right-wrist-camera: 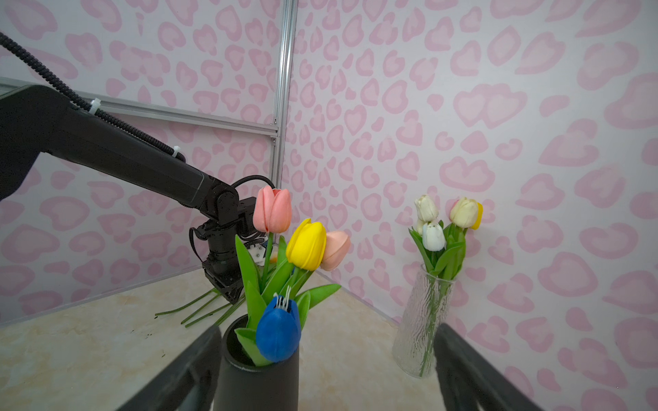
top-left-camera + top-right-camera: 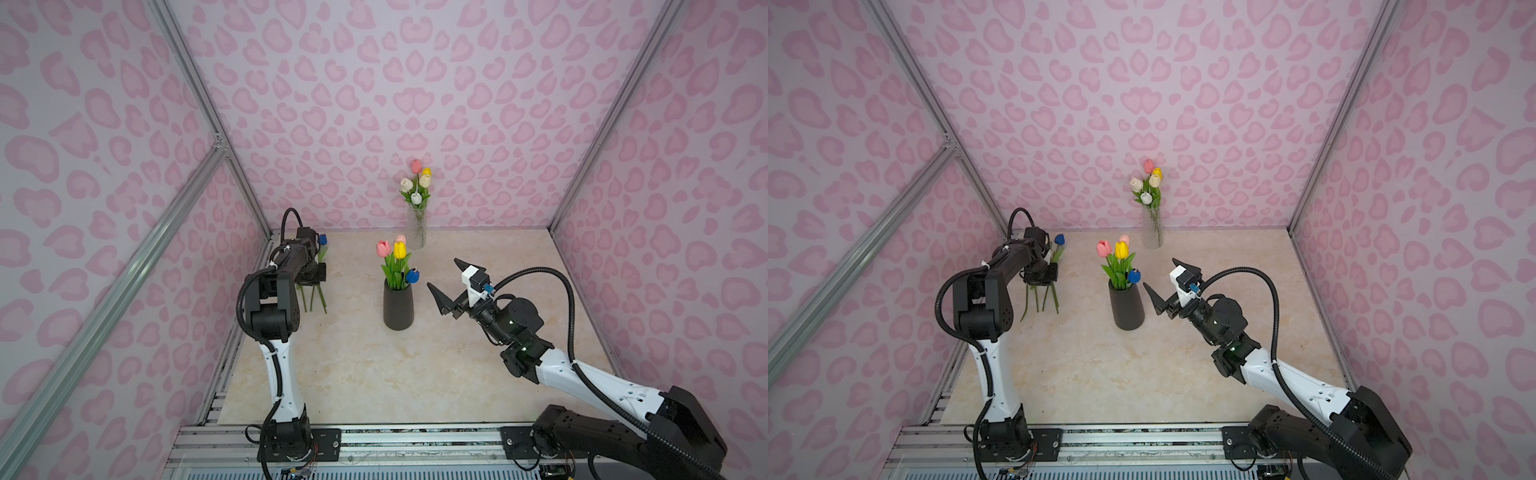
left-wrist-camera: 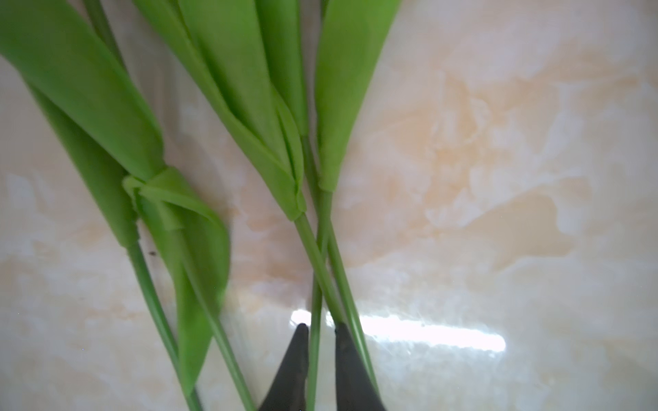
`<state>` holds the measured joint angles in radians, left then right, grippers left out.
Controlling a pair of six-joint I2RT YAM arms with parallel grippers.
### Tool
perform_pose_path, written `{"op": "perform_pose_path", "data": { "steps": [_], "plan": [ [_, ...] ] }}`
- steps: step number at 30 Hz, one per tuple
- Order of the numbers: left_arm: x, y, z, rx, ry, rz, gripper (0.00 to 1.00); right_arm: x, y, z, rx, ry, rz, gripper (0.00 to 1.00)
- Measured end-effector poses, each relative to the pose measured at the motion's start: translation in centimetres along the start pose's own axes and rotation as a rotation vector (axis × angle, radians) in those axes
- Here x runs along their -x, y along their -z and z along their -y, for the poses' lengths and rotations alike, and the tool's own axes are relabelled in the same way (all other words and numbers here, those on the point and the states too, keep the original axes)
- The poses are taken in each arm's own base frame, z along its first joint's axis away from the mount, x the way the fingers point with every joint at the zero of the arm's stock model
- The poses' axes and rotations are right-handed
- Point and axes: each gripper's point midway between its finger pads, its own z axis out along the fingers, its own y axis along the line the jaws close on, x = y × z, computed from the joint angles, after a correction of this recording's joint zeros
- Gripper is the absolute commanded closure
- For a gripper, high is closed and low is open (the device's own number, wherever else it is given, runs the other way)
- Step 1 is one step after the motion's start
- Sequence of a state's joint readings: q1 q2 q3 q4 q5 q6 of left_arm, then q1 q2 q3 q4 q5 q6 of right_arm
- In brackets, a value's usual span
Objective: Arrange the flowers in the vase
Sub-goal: 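Lower the left gripper onto the remaining tulip stems to grasp them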
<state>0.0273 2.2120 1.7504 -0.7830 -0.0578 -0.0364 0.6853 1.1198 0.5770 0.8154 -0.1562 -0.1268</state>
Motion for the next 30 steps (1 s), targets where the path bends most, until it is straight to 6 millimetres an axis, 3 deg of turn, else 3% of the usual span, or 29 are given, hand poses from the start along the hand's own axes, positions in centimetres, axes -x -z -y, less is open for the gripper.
{"op": "perform_pose_path", "data": {
  "steps": [6, 10, 15, 22, 28, 30],
  "plan": [
    [-0.9, 0.6, 1.9, -0.056, -0.006, -0.005, 0.80, 0.1, 0.2, 0.1, -0.004, 0.000, 0.000, 0.08],
    [-1.3, 0.5, 2.0, -0.063, 0.002, -0.004, 0.73, -0.2, 0.3, 0.1, -0.005, 0.000, -0.009, 0.08],
    [-1.4, 0.7, 2.0, -0.064, 0.017, 0.005, 0.72, -0.2, 0.6, 0.1, -0.006, -0.001, -0.010, 0.08],
    [-1.1, -1.0, 1.9, -0.061, 0.023, -0.018, 0.74, 0.0, 0.7, 0.3, -0.022, 0.000, -0.007, 0.08],
    [-1.0, -1.2, 1.4, -0.024, 0.027, -0.013, 0.89, 0.2, 0.8, 0.4, -0.025, 0.008, -0.004, 0.08],
    [-1.1, -1.0, 1.1, -0.012, 0.029, -0.007, 0.90, 0.0, 0.8, 0.4, -0.025, 0.008, -0.011, 0.08]
  ]
}}
